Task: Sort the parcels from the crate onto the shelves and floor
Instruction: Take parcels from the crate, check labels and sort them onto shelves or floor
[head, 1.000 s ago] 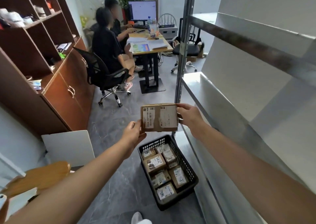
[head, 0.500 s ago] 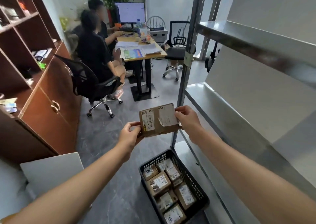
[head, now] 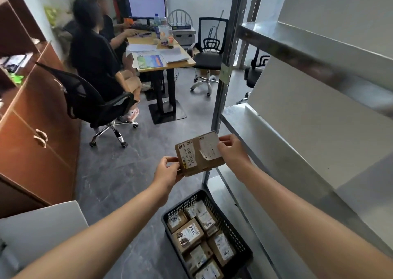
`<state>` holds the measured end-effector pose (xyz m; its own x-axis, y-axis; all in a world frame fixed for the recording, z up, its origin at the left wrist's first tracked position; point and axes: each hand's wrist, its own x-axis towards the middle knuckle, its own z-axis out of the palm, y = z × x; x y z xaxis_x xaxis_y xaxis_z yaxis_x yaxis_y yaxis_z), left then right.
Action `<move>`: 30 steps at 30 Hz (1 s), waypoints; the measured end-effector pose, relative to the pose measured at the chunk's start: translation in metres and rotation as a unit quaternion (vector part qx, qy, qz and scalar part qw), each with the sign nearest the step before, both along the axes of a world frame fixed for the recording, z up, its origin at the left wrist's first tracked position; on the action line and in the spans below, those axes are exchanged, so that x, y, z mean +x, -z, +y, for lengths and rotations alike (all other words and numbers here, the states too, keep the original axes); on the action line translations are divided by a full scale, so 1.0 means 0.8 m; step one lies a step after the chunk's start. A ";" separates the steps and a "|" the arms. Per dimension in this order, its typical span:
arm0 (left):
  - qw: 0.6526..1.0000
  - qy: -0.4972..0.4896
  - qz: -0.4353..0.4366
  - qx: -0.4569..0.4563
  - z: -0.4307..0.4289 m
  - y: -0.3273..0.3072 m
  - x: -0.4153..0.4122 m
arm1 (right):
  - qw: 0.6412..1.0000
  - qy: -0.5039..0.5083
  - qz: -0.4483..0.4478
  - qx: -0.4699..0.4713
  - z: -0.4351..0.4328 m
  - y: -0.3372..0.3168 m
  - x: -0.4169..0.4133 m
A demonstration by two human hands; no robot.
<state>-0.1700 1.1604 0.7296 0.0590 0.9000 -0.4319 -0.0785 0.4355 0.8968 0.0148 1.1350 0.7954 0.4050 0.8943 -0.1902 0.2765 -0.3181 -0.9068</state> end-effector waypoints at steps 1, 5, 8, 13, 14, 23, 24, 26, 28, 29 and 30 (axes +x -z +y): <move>1.000 -0.002 0.002 0.000 0.006 0.001 0.007 | 1.000 -0.001 0.000 -0.001 0.006 0.002 0.007; 1.000 -0.016 0.010 0.004 0.031 -0.001 0.035 | 1.000 -0.017 0.012 -0.007 0.034 0.009 0.038; 1.000 -0.024 0.015 0.008 0.046 0.001 0.061 | 0.999 -0.031 0.038 -0.005 0.058 0.015 0.063; 0.996 -0.085 0.015 -0.011 0.064 0.019 0.097 | 0.996 -0.062 0.064 -0.017 0.096 0.045 0.097; 0.994 -0.102 0.014 -0.021 0.064 0.026 0.103 | 0.995 -0.069 0.061 -0.022 0.102 0.055 0.101; 0.979 -0.164 0.042 -0.117 0.046 0.127 0.111 | 0.990 -0.082 0.075 -0.090 0.127 0.171 0.093; 0.977 -0.161 0.054 -0.126 0.048 0.137 0.108 | 0.989 -0.084 0.081 -0.094 0.130 0.183 0.090; 0.975 -0.155 0.075 -0.140 0.057 0.157 0.101 | 0.987 -0.087 0.092 -0.102 0.137 0.206 0.085; 0.974 -0.149 0.079 -0.153 0.071 0.173 0.097 | 0.985 -0.083 0.097 -0.112 0.149 0.226 0.080; 0.973 -0.144 0.084 -0.157 0.079 0.183 0.096 | 0.985 -0.075 0.104 -0.114 0.156 0.236 0.079; 0.973 -0.138 0.087 -0.161 0.085 0.191 0.096 | 0.985 -0.063 0.112 -0.117 0.162 0.250 0.077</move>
<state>-0.0931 1.2284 0.5766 -0.2644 0.6874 -0.6764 -0.0909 0.6805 0.7271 0.0766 1.2644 0.5956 0.2176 0.8557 -0.4695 0.1293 -0.5020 -0.8551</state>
